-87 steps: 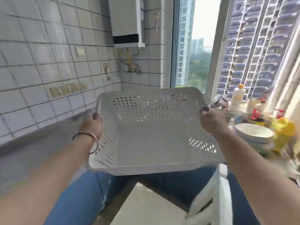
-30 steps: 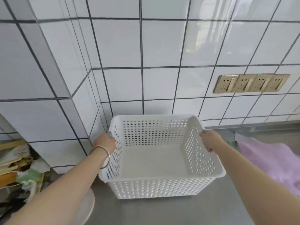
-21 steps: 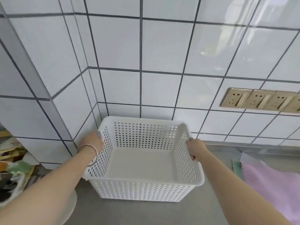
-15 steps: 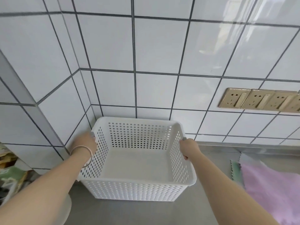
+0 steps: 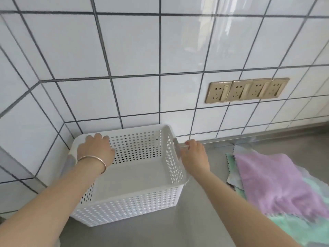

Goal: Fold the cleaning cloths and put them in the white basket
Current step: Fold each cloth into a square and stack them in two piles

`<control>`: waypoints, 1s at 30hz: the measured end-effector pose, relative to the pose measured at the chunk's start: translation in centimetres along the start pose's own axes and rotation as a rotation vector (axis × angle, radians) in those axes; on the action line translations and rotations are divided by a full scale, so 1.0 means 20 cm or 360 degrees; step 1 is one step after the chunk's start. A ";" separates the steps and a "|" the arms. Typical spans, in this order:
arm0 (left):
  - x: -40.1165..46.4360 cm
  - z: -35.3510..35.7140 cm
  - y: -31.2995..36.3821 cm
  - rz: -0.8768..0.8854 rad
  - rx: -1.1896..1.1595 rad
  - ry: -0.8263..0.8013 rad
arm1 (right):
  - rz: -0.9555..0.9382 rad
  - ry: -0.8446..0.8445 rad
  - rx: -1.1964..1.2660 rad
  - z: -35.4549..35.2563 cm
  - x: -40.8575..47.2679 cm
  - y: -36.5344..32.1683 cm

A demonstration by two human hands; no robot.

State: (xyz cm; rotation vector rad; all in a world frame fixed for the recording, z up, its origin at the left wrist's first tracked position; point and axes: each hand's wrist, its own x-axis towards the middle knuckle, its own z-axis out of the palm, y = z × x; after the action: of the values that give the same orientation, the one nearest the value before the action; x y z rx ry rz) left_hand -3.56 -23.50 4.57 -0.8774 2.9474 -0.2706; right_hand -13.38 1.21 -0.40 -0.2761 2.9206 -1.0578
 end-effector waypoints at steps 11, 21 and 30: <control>-0.44 -0.20 1.33 0.1470 -0.1076 0.0437 | 0.0347 -0.0147 -0.0434 -0.39 -0.43 0.92; -0.77 0.39 2.20 0.1509 -0.0690 -0.0568 | 0.0259 -0.0140 -0.0473 -0.58 -0.37 1.64; -0.88 0.67 2.41 0.1240 -0.0908 -0.0474 | -0.0261 -0.0357 -0.0673 -0.58 -0.29 2.03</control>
State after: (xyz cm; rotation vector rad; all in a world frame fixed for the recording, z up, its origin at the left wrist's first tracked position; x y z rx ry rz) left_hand -13.42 23.68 -17.35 0.2566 2.8167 0.6881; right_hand -15.12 40.18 -17.44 -0.6071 2.9174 -0.3722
